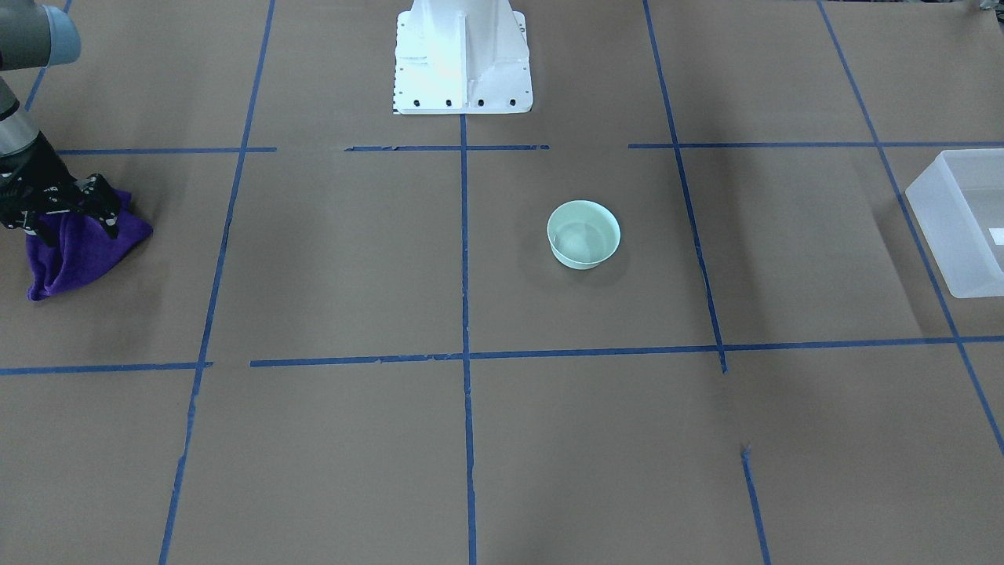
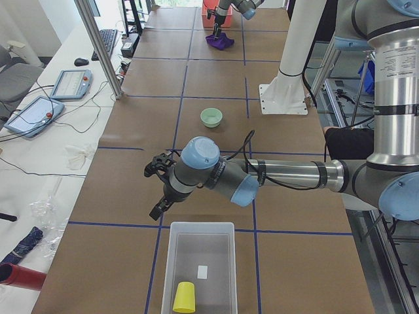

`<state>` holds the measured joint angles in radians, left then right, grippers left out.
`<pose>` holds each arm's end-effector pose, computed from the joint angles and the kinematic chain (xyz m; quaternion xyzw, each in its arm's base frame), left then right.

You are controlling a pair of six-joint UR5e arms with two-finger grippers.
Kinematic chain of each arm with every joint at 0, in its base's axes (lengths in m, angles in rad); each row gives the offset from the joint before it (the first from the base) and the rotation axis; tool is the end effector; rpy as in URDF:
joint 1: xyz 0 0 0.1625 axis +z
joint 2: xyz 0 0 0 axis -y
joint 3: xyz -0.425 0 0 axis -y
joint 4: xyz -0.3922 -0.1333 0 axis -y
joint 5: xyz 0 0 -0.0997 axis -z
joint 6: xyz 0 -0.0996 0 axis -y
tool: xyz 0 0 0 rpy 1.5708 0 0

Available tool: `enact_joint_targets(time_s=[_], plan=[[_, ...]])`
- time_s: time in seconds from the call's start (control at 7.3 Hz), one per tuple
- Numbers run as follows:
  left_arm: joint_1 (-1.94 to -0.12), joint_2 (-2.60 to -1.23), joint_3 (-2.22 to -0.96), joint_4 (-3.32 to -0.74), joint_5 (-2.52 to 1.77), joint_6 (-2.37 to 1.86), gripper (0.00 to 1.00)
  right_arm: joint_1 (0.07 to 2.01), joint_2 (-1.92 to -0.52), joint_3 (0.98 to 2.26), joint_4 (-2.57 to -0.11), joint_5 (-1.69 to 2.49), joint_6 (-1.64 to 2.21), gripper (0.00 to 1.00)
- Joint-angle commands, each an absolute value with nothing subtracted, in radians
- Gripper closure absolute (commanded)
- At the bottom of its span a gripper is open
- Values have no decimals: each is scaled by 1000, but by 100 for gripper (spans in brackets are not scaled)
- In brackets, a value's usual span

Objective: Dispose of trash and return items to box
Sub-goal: 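Reach the right gripper down and grasp the purple cloth, then carry the purple cloth with the right gripper into the pink bin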

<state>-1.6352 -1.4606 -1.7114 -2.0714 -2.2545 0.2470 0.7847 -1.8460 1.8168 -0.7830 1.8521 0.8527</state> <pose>-0.1005 -0.4648 0.5891 0.2944 0.2812 0.1705 0.8973 -0.2188 -0.3678 0.5838 0.1551 -0.3568 -0.0213 0.9210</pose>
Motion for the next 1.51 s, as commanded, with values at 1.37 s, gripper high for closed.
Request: enact_joint_targets(time_s=[1.37], plan=[[-1634,-1462,-1712,-2079,-2260,247,0,1631,-1870,2026,-1494,2318,-277,100]])
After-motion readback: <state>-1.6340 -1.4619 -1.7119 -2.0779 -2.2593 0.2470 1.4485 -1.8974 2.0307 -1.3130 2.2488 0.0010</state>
